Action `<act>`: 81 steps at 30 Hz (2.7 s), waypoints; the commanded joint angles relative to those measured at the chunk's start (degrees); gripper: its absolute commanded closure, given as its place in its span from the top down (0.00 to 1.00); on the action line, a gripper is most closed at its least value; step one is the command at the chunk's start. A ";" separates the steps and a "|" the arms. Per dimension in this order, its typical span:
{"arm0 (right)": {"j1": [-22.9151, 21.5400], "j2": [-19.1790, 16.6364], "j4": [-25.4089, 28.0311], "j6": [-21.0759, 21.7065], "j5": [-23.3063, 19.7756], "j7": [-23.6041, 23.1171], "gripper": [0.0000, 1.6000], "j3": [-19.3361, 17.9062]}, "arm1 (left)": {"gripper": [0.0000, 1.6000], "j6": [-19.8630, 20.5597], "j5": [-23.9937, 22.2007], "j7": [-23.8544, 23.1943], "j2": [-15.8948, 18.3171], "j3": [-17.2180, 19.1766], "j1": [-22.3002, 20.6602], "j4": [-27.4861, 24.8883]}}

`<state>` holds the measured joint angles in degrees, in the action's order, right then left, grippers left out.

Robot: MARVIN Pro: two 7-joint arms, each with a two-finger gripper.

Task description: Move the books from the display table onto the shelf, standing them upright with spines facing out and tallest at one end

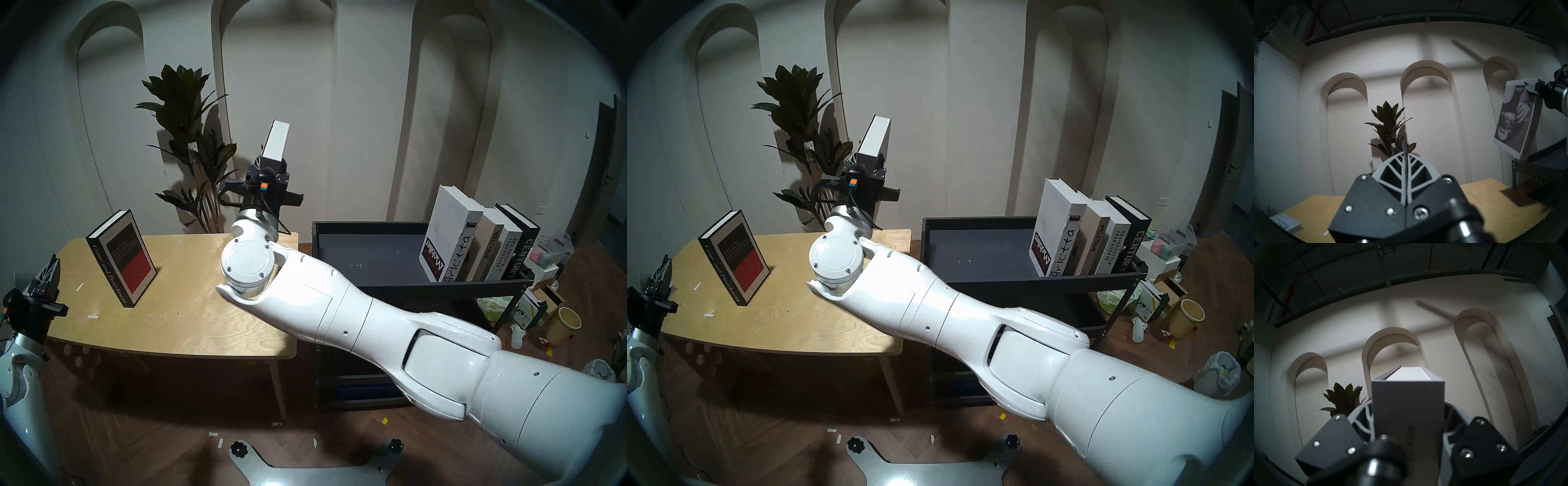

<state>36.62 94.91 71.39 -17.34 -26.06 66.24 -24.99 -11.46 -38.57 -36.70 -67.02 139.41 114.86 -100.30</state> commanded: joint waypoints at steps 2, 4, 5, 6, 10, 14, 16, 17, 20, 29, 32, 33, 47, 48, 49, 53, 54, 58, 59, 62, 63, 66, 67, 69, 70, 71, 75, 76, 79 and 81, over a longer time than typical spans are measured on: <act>-1.71 -5.84 6.83 2.08 1.02 -0.09 0.00 -1.72 | 0.00 -0.06 -0.12 -0.12 0.23 -0.04 -0.25 -1.13; -1.54 -7.20 7.89 2.76 0.92 -0.04 0.00 -2.09 | 0.00 -0.06 -0.15 -0.20 0.21 -0.12 -0.24 -1.09; -1.46 -7.96 8.59 3.14 0.87 -0.03 0.00 -2.29 | 0.00 -0.06 -0.16 -0.25 0.21 -0.15 -0.24 -1.08; -1.42 -8.67 9.06 3.51 0.79 0.00 0.00 -2.51 | 0.00 -0.05 -0.17 -0.30 0.21 -0.18 -0.25 -1.06; -1.48 -11.82 10.98 5.31 0.51 -0.04 0.00 -3.56 | 0.00 -0.07 -0.22 -0.56 0.34 -0.34 -0.41 -1.24; -1.85 -14.70 12.74 6.99 0.15 -0.21 0.00 -4.98 | 0.00 -0.07 -0.26 -0.81 0.43 -0.55 -0.59 -1.51; -2.05 -15.88 13.50 7.87 0.10 -0.33 0.00 -5.60 | 0.00 -0.07 -0.29 -0.92 0.45 -0.62 -0.66 -1.64; -2.08 -16.82 14.07 8.36 0.01 -0.45 0.00 -5.89 | 0.00 -0.07 -0.30 -0.99 0.45 -0.65 -0.69 -1.68; -2.23 -18.88 15.36 9.73 -0.21 -0.83 0.00 -6.84 | 0.00 -0.06 -0.32 -1.16 0.45 -0.74 -0.76 -1.83; -1.30 -24.96 18.66 13.83 -1.50 -2.27 0.00 -9.07 | 0.00 0.01 -0.37 -1.64 0.33 -1.20 -0.87 -2.21; -0.73 -27.35 19.72 15.40 -2.32 -3.00 0.00 -9.35 | 0.00 0.03 -0.36 -1.82 0.30 -1.46 -0.89 -2.30; -0.61 -27.61 20.00 15.85 -2.60 -3.21 0.00 -9.53 | 0.00 0.04 -0.35 -1.87 0.30 -1.53 -0.89 -2.34; 0.93 -36.47 25.24 22.95 -9.44 -7.83 0.00 -10.83 | 0.00 0.13 -0.26 -2.53 0.36 -2.55 -1.04 -2.76; 1.11 -37.30 25.75 23.69 -10.15 -8.33 0.00 -10.89 | 0.00 0.14 -0.26 -2.58 0.36 -2.63 -1.05 -2.79; 1.29 -37.90 26.07 24.19 -10.60 -8.68 0.00 -10.89 | 0.00 0.15 -0.25 -2.62 0.35 -2.71 -1.05 -2.82; 2.37 -41.28 28.08 27.16 -13.48 -10.80 0.00 -10.88 | 0.00 0.20 -0.22 -2.81 0.32 -3.29 -1.09 -3.10; 2.67 -42.08 28.51 27.84 -14.17 -11.32 0.00 -10.85 | 0.00 0.22 -0.20 -2.85 0.32 -3.45 -1.11 -3.16; 3.72 -44.55 30.09 30.16 -16.58 -13.36 0.00 -10.77 | 0.00 0.30 -0.12 -2.95 0.34 -3.98 -1.18 -3.51; 3.99 -45.53 30.79 31.00 -17.42 -14.14 0.00 -10.75 | 0.00 0.32 -0.10 -2.96 0.35 -4.15 -1.20 -3.59; 4.55 -47.35 32.39 32.77 -19.29 -15.96 0.00 -10.87 | 0.00 0.37 -0.03 -2.92 0.37 -4.48 -1.23 -3.82; 4.73 -48.28 33.11 33.48 -20.16 -16.75 0.00 -10.93 | 0.00 0.39 -0.01 -2.88 0.38 -4.59 -1.24 -3.89; 5.21 -50.34 34.40 35.36 -22.33 -18.77 0.00 -11.41 | 0.00 0.45 0.06 -2.72 0.36 -4.83 -1.24 -4.05; 5.37 -51.28 34.90 36.12 -23.18 -19.64 0.00 -11.51 | 0.00 0.49 0.09 -2.64 0.34 -4.91 -1.22 -4.11; 5.69 -53.23 35.94 37.48 -24.98 -21.46 0.00 -11.86 | 0.00 0.61 0.18 -2.37 0.29 -5.11 -1.18 -4.23; 5.86 -52.42 35.74 38.04 -25.53 -21.99 0.00 -12.49 | 0.00 0.66 0.26 -2.26 0.28 -5.26 -1.17 -4.32; 5.94 -54.27 36.51 38.65 -26.55 -23.04 0.00 -12.54 | 0.00 0.73 0.34 -2.09 0.26 -5.43 -1.17 -4.45; 6.20 -56.52 37.21 40.61 -30.05 -26.48 0.00 -15.02 | 0.00 1.21 0.80 -1.31 0.22 -6.30 -1.22 -5.26; 6.26 -56.82 37.12 40.89 -30.68 -27.12 0.00 -16.13 | 0.00 1.38 1.04 -1.01 0.20 -6.51 -1.22 -5.57; 6.58 -59.19 37.70 41.07 -33.16 -29.58 0.00 -18.36 | 0.00 1.87 1.73 -0.20 0.10 -6.95 -1.25 -6.19; 7.15 -60.32 37.82 40.94 -34.92 -31.12 0.00 -20.14 | 0.00 2.27 2.28 0.44 0.03 -7.28 -1.29 -6.59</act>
<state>43.75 40.68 107.26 23.26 -56.92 39.44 -39.11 -9.77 -37.31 -37.72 -67.07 132.50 113.98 -104.55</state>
